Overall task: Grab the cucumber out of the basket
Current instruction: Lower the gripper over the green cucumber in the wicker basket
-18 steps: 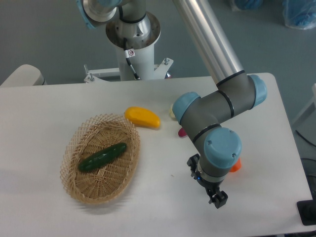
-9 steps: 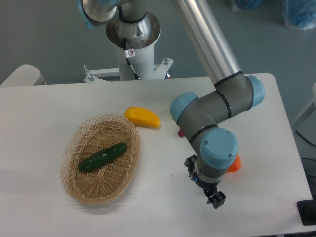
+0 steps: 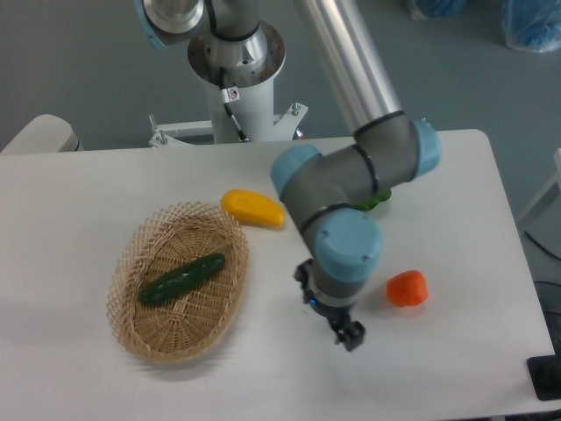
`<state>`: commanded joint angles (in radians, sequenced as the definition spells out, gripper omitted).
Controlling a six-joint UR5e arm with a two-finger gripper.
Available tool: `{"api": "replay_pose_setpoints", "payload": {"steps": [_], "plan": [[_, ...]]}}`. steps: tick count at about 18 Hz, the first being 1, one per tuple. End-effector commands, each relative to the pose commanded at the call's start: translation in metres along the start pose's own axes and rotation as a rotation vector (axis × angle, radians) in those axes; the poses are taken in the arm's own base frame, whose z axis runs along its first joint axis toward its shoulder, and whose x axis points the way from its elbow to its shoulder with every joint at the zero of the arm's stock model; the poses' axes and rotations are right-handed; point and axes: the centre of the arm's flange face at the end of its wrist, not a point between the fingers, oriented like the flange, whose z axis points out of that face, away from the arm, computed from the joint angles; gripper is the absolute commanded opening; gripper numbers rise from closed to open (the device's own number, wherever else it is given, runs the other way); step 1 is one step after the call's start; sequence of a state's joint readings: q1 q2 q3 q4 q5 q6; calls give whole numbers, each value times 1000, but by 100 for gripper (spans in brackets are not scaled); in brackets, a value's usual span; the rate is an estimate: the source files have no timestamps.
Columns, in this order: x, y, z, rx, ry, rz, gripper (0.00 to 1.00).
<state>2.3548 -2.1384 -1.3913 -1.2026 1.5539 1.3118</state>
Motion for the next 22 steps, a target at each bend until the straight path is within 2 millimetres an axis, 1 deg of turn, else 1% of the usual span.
{"api": "replay_pose_setpoints", "payload": {"steps": [1, 3, 5, 7, 10, 13, 15, 18, 19, 20, 21, 22], "plan": [[6, -7, 1, -2, 5, -15, 100], [19, -14, -5, 0, 7, -32, 100], [42, -25, -2, -1, 23, -31, 100], [61, -40, 4, 1, 40, -45, 100], [83, -68, 7, -4, 46, -69, 100], [112, -89, 25, -17, 64, -92, 100], [122, -95, 36, 5, 34, -119, 100], [140, -95, 56, -11, 55, -112, 100], [144, -94, 59, -14, 59, -111, 100], [151, -97, 55, -11, 57, -102, 100], [158, -101, 57, -16, 61, -91, 100], [162, -101, 62, -20, 70, -93, 100]]}}
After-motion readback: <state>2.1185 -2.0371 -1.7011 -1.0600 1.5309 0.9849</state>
